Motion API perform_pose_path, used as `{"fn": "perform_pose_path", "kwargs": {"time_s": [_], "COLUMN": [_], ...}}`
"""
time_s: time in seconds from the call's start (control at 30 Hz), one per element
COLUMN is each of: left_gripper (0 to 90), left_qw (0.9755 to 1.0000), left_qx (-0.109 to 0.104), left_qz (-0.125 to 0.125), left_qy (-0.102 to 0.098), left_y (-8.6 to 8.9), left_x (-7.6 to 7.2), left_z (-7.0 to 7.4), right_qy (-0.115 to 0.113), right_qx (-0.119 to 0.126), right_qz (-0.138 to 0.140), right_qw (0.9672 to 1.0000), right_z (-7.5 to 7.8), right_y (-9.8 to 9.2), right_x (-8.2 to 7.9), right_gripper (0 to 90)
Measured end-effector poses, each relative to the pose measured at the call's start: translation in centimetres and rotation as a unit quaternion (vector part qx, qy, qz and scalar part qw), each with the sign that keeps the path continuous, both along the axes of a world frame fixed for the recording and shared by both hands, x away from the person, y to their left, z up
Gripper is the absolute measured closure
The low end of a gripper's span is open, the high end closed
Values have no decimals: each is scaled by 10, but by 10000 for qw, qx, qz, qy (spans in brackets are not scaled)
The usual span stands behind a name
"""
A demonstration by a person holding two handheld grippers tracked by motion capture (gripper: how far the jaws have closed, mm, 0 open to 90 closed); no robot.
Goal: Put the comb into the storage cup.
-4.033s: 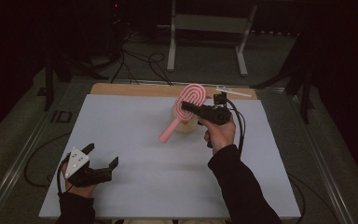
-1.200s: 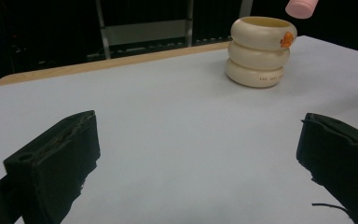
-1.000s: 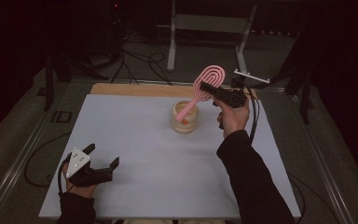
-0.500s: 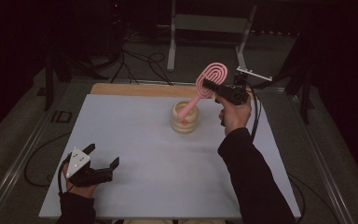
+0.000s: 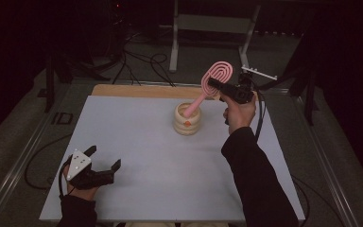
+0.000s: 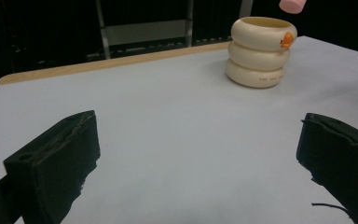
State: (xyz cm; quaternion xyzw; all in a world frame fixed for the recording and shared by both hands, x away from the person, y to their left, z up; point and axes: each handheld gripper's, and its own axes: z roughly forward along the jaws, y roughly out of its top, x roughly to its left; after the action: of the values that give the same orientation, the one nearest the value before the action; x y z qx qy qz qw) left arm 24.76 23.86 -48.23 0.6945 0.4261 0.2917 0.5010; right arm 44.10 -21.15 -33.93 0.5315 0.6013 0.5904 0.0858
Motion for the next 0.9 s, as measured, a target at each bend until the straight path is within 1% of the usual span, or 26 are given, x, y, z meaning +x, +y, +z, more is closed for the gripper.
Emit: {"fn": "perform_pose_path", "kwargs": {"time_s": [0.17, 0.3, 0.5, 0.63, 0.73, 0.9], "left_gripper": [3, 3, 3, 3, 3, 3], "left_qw": [10000, 10000, 10000, 10000, 10000, 10000], "left_qx": [2, -1, -7, -8, -15, -16], "left_qz": [0, 0, 6, 7, 12, 12], "left_qy": [0, 0, -1, -2, -5, -9], "left_y": [0, 0, 1, 1, 1, 1], "left_x": [0, 0, 0, 0, 0, 0], "left_z": [0, 0, 0, 0, 0, 0], "right_qy": [-23, 1, 0, 25, 30, 48], "right_qx": [-35, -69, -99, -167, -167, -173], "right_qz": [-60, -100, -154, -258, -271, -403], "right_qw": [10000, 9999, 9998, 9995, 9995, 9990], "right_z": [2, 3, 2, -1, -1, -4], "right_y": [-1, -1, -2, -4, -4, -8], "right_x": [3, 5, 8, 13, 13, 17], "right_gripper": [636, 636, 636, 635, 636, 636]}}
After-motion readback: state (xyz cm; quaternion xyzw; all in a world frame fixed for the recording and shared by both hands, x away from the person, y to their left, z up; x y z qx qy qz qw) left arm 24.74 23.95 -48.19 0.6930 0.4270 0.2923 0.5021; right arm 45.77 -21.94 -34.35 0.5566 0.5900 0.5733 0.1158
